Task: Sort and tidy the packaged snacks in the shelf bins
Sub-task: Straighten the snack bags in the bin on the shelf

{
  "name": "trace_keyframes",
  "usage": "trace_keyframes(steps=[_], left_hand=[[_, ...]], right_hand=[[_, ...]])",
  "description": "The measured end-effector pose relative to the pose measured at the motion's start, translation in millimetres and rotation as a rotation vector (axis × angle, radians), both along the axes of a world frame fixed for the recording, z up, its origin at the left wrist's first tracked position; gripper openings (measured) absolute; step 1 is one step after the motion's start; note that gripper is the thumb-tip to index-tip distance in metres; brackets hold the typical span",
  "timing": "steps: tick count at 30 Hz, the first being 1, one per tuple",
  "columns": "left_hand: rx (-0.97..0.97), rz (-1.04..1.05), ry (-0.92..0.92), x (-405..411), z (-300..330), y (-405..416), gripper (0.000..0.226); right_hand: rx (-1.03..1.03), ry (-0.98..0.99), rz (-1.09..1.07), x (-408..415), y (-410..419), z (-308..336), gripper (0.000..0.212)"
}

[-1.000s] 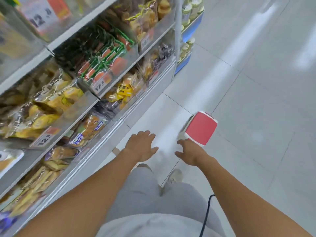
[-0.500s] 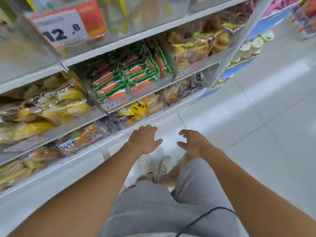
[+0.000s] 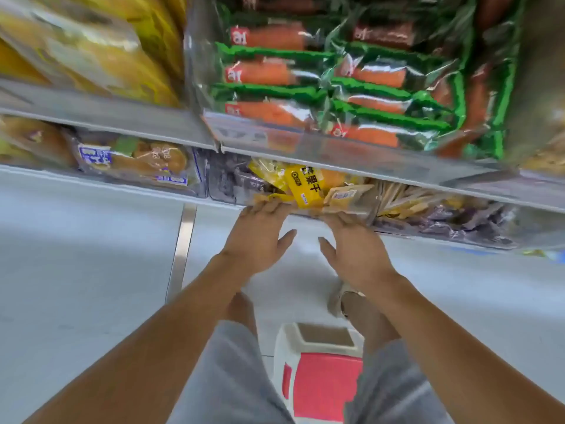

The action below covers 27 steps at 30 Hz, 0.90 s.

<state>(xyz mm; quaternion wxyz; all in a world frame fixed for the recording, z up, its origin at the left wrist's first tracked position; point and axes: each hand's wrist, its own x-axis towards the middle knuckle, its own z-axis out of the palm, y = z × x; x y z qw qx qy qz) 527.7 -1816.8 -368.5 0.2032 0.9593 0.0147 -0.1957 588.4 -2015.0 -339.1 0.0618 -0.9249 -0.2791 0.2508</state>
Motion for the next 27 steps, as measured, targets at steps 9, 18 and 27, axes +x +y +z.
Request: trace_keyframes(steps=[9, 18, 27], left_hand=[[0.069, 0.165, -0.714, -17, -130, -9, 0.030], [0.249, 0.119, -0.773, 0, -144, -21, 0.022], [0.429, 0.169, -0.568, -7, -120, -18, 0.034]], right_hand=[[0.418, -0.691, 0.394, 32, -21, -142, 0.036], [0.652, -0.914, 0.509, 33, -19, -162, 0.030], [0.365, -0.981, 0.303, 4, 12, -164, 0.028]])
